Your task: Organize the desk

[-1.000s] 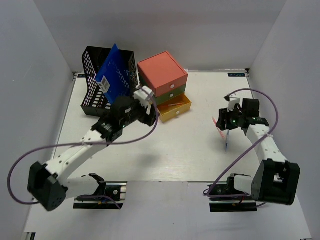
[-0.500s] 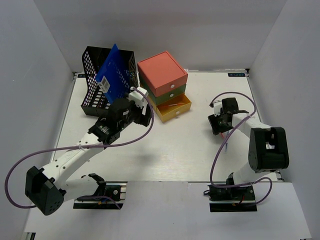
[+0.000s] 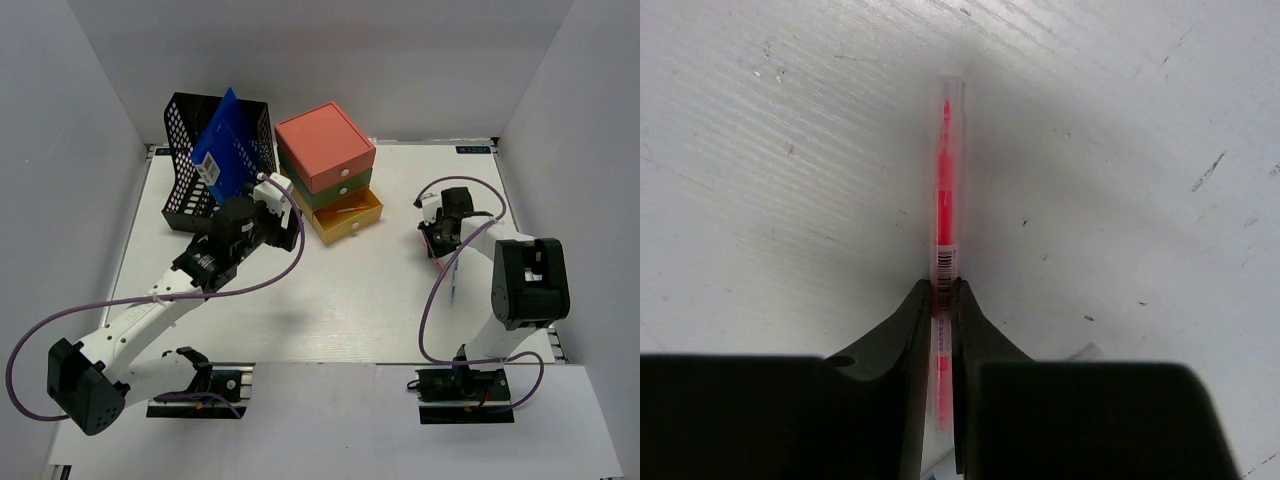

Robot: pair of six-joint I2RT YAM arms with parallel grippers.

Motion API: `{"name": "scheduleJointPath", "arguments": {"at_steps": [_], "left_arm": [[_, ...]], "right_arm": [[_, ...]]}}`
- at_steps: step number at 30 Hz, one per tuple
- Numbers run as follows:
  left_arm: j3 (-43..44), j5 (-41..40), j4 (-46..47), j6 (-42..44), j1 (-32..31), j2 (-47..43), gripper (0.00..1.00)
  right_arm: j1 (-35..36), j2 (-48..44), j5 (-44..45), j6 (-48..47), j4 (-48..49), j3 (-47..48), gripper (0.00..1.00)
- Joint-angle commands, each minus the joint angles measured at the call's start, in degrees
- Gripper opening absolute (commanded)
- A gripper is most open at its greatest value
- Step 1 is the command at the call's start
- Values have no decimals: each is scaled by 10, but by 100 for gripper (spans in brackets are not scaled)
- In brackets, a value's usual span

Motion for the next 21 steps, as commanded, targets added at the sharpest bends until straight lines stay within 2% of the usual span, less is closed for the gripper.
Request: {"name": "scheduleJointPath", "arguments": {"at_steps": [1, 3, 5, 7, 12, 17, 21], "left_arm": [[-3, -4, 8, 5, 2, -7, 91], [-5, -2, 10, 6, 2, -5, 91], [-5, -1, 10, 7, 2, -4, 91], [-6, -1, 10, 7, 2, -3, 91], [-10, -2, 14, 15, 2, -1, 91], [-18, -9, 20, 25, 2, -6, 91], [-29, -19, 30, 32, 2, -13, 92]], "right_arm": [[-2, 23, -25, -13, -14, -4, 11], [-1, 25, -39, -26, -24, 1, 0], [2, 25, -64, -58, -55, 26, 0], [11, 18, -124, -91, -91, 54, 0], [53, -46, -167, -260, -136, 128, 0], [130, -75, -155, -372, -134, 180, 0], [201, -64, -67, -464, -53, 194, 0]]}}
